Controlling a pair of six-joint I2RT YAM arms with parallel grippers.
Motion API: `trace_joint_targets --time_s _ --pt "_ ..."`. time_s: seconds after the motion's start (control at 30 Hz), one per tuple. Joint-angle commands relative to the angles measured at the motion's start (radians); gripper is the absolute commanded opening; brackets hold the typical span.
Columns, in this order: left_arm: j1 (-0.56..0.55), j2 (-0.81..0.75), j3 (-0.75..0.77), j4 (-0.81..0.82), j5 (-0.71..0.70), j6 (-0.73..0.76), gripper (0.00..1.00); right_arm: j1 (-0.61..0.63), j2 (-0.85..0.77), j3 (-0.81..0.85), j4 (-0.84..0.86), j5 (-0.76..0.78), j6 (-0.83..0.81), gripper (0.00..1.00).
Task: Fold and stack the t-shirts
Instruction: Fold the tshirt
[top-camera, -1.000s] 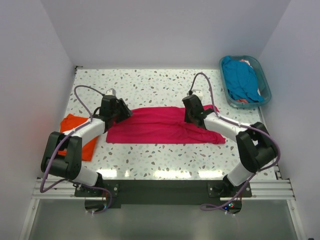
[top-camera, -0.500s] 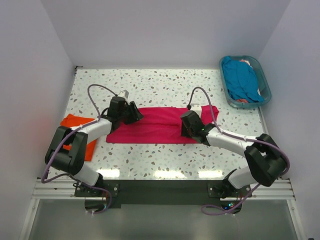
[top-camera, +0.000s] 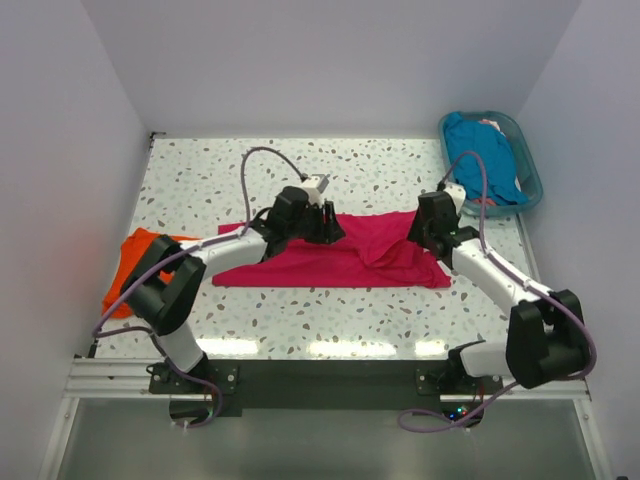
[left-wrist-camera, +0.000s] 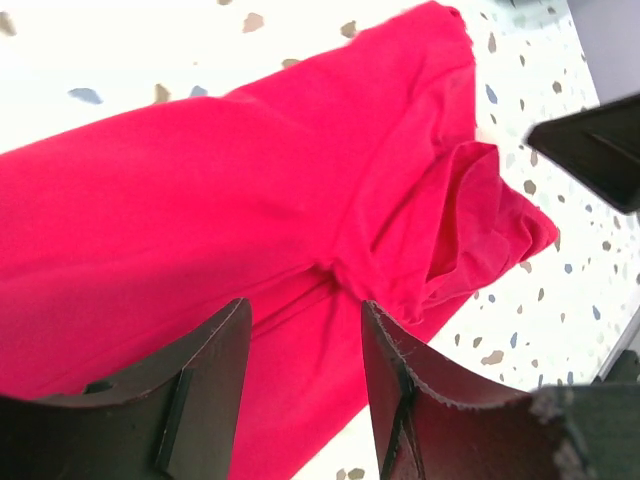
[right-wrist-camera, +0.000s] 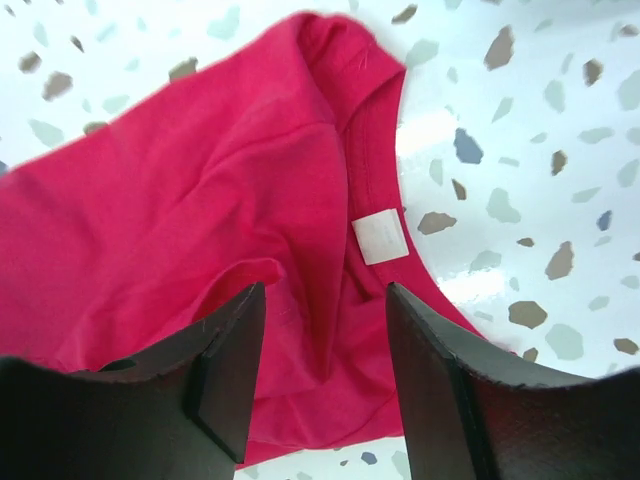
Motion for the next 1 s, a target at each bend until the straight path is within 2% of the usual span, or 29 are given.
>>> trace_joint_targets --time_s 0.0,0.27,0.4,0.5,0.53,0.67,0.77,0.97 --pt "-0.051 0.063 0.107 0.004 -0.043 0.062 0.52 -0.041 0.068 0.051 0.015 -0.118 -0.028 0.56" --pt "-0.174 0.184 0.267 -0.1 -0.13 0.149 0.52 -0.064 0.185 0.079 0.056 -0.181 -0.014 0.55" --pt "-0.217 0.233 0.324 -0.16 -0.173 0.177 0.52 -0.066 0.183 0.066 0.072 -0.203 -0.002 0.44" --pt "-0.24 0.248 0.336 -0.195 -0.196 0.187 0.52 -0.066 0.16 0.043 0.078 -0.224 0.003 0.29" --pt "-0.243 0.252 0.339 -0.202 -0.196 0.189 0.51 -0.066 0.154 0.031 0.081 -0.23 0.006 0.2" --pt "-0.262 0.258 0.342 -0.219 -0.239 0.197 0.48 -0.066 0.091 -0.01 0.096 -0.27 0.015 0.06" --pt "-0.272 0.271 0.348 -0.236 -0.256 0.204 0.47 -0.064 0.056 -0.05 0.107 -0.321 0.029 0.0" --pt "-0.294 0.284 0.361 -0.246 -0.279 0.209 0.44 -0.061 -0.042 -0.122 0.107 -0.365 0.032 0.0"
